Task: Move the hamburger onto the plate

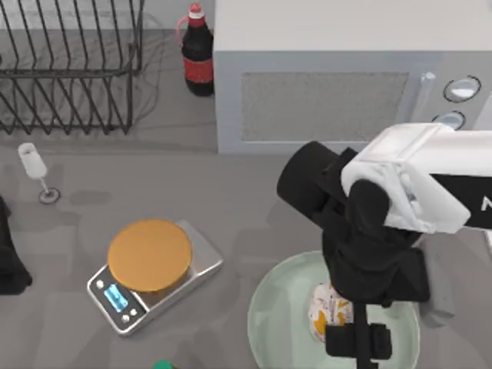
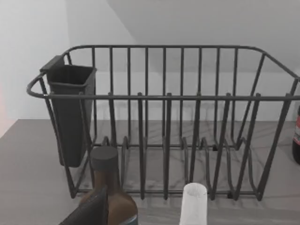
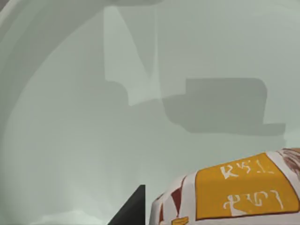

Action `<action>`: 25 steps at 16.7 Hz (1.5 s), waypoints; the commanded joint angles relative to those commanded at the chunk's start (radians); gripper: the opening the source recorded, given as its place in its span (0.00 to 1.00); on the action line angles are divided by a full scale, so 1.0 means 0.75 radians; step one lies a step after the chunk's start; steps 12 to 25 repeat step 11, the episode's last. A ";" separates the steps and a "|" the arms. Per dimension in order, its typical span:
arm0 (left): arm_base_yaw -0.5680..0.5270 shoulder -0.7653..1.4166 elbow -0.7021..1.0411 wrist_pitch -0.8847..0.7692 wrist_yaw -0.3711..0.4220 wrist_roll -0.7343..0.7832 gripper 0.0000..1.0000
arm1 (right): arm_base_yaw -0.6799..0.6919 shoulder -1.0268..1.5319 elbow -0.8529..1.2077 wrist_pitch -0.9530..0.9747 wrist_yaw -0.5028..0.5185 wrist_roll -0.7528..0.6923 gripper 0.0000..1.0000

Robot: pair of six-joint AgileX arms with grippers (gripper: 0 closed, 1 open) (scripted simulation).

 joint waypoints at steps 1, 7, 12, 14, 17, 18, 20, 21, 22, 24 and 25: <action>0.000 0.000 0.000 0.000 0.000 0.000 1.00 | 0.000 0.000 0.000 0.000 0.000 0.000 0.68; 0.000 0.000 0.000 0.000 0.000 0.000 1.00 | 0.000 0.000 0.000 0.000 0.000 0.000 1.00; 0.000 0.000 0.000 0.000 0.000 0.000 1.00 | 0.000 0.000 0.000 0.000 0.000 0.000 1.00; 0.000 0.000 0.000 0.000 0.000 0.000 1.00 | 0.000 0.000 0.000 0.000 0.000 0.000 1.00; 0.000 0.000 0.000 0.000 0.000 0.000 1.00 | 0.000 0.000 0.000 0.000 0.000 0.000 1.00; 0.000 0.000 0.000 0.000 0.000 0.000 1.00 | 0.000 0.000 0.000 0.000 0.000 0.000 1.00; 0.000 0.000 0.000 0.000 0.000 0.000 1.00 | 0.000 0.000 0.000 0.000 0.000 0.000 1.00; 0.000 0.000 0.000 0.000 0.000 0.000 1.00 | 0.000 0.000 0.000 0.000 0.000 0.000 1.00; 0.000 0.000 0.000 0.000 0.000 0.000 1.00 | 0.000 0.000 0.000 0.000 0.000 0.000 1.00; 0.000 0.000 0.000 0.000 0.000 0.000 1.00 | 0.000 0.000 0.000 0.000 0.000 0.000 1.00; 0.000 0.000 0.000 0.000 0.000 0.000 1.00 | 0.000 0.000 0.000 0.000 0.000 0.000 1.00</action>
